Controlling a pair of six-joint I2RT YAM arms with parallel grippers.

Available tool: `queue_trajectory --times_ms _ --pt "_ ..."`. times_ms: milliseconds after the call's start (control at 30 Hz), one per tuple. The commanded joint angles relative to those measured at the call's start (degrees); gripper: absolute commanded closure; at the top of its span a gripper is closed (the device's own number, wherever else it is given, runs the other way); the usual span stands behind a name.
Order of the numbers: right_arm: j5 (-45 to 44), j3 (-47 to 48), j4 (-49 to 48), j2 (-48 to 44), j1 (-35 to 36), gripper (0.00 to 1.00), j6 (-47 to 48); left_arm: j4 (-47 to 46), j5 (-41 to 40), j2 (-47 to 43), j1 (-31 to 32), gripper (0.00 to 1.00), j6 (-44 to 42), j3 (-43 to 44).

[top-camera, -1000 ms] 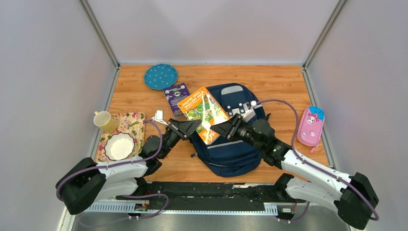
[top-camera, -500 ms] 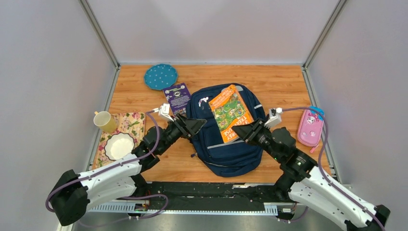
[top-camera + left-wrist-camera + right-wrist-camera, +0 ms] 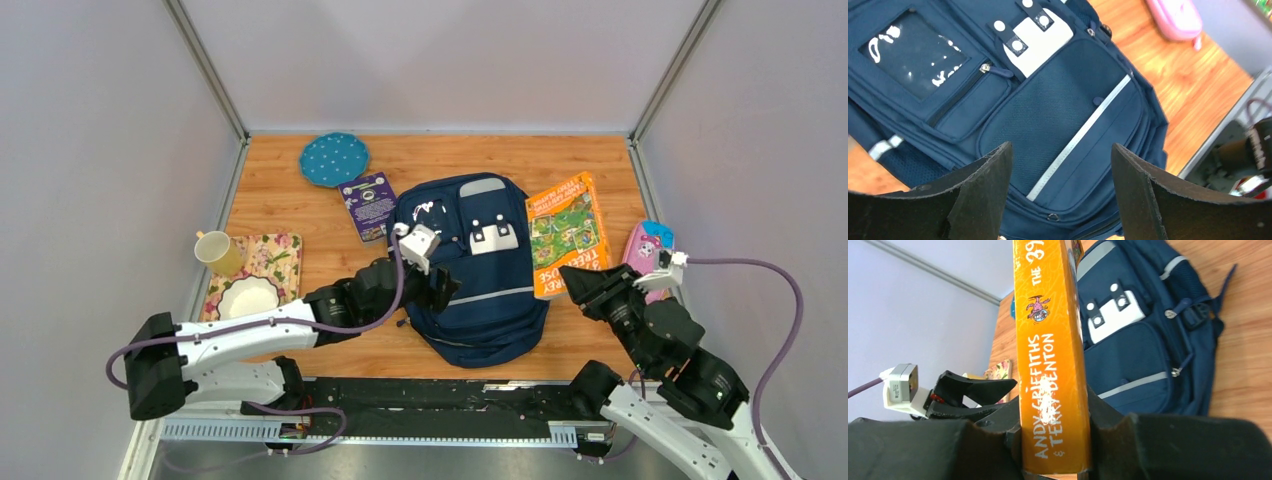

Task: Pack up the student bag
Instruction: Place the book in the student bag.

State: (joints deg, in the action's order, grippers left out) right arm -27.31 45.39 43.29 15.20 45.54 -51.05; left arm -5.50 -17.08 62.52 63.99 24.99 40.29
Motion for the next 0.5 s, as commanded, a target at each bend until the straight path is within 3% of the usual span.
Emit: queue_trajectory --times_ms 0,133,467 --pt "-6.70 4.09 4.52 -3.07 -0.10 1.00 0.69 4.08 0.99 5.48 3.50 0.21 -16.10 7.33" --pt "-8.02 6.46 8.82 -3.95 -0.10 1.00 0.69 7.51 4.68 9.72 4.48 0.21 -22.17 10.94" --pt "-9.69 7.79 15.68 -7.02 -0.10 1.00 -1.68 16.48 13.73 15.34 4.57 0.21 -27.72 17.71"
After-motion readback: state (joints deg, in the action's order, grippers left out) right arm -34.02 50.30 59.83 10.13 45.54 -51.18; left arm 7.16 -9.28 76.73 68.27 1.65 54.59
